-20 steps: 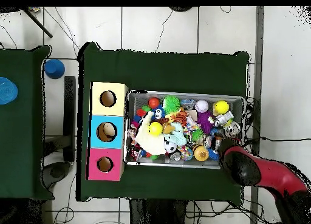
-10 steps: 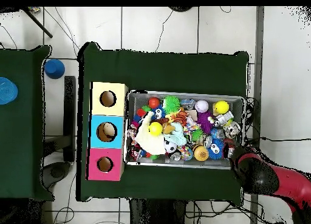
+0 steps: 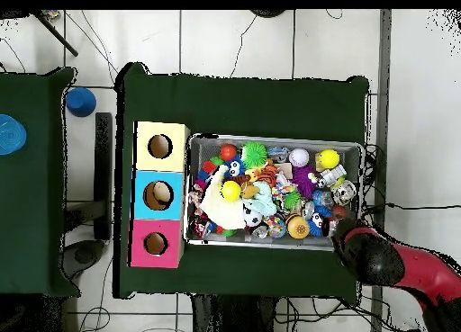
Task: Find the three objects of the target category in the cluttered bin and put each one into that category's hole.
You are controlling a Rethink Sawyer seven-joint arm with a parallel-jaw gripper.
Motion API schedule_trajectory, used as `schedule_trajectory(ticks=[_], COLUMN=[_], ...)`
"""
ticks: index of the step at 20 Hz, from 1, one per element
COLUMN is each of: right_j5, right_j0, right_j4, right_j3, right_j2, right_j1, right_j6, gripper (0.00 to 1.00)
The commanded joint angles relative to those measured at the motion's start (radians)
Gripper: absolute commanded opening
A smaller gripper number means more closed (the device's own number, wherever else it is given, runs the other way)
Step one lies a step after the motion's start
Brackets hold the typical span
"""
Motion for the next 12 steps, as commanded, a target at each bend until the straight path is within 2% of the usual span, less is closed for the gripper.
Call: schedule_trajectory(ticks=[1, 6, 10, 11, 12], right_j5=[0.011, 0.013, -0.087, -0.166, -0.186], right_j0=[0.031, 0.056, 0.086, 0.093, 0.075], right_j4=[-0.032, -0.027, 0.003, 0.046, 0.063], right_j3=[-0.037, -0.051, -0.055, -0.046, -0.041], right_j2=[0.021, -0.018, -0.111, -0.158, -0.153], right_j1=[0.030, 0.034, 0.043, 0.057, 0.073], right_j6=[-0.016, 0.025, 0.178, 0.279, 0.285], gripper=[1.00, 1.00, 1.00, 1.00, 1.00])
